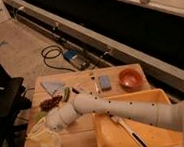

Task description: Place banana in paper cup

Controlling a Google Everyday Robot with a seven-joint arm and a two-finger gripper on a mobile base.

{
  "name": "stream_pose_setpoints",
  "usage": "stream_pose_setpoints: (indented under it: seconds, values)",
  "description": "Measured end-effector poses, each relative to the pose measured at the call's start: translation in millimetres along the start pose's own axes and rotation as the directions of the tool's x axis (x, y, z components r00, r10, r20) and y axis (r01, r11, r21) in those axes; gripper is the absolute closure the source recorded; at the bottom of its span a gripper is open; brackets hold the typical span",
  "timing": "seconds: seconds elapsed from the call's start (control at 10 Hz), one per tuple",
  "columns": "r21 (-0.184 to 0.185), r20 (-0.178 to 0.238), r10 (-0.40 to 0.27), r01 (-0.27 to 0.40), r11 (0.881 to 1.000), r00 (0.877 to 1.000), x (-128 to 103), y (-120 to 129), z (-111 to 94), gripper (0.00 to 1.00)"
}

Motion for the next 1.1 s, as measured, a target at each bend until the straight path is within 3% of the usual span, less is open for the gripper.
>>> stream_pose_setpoints:
  seconds: [0.3, 0.4, 1.1]
  values:
    - [0.027, 0.005, 0.013, -0.013, 1.0, 1.0, 8.5, -5.4, -8.1, 0.25]
    - [0.035, 0.006, 0.022, -0.022, 0.999, 1.0, 12.8, -5.5, -11.3, 0.21]
    - [0.077, 0.019, 0.063, -0.064, 0.995, 0.998, 27.4, -0.8, -28.9, 0.2]
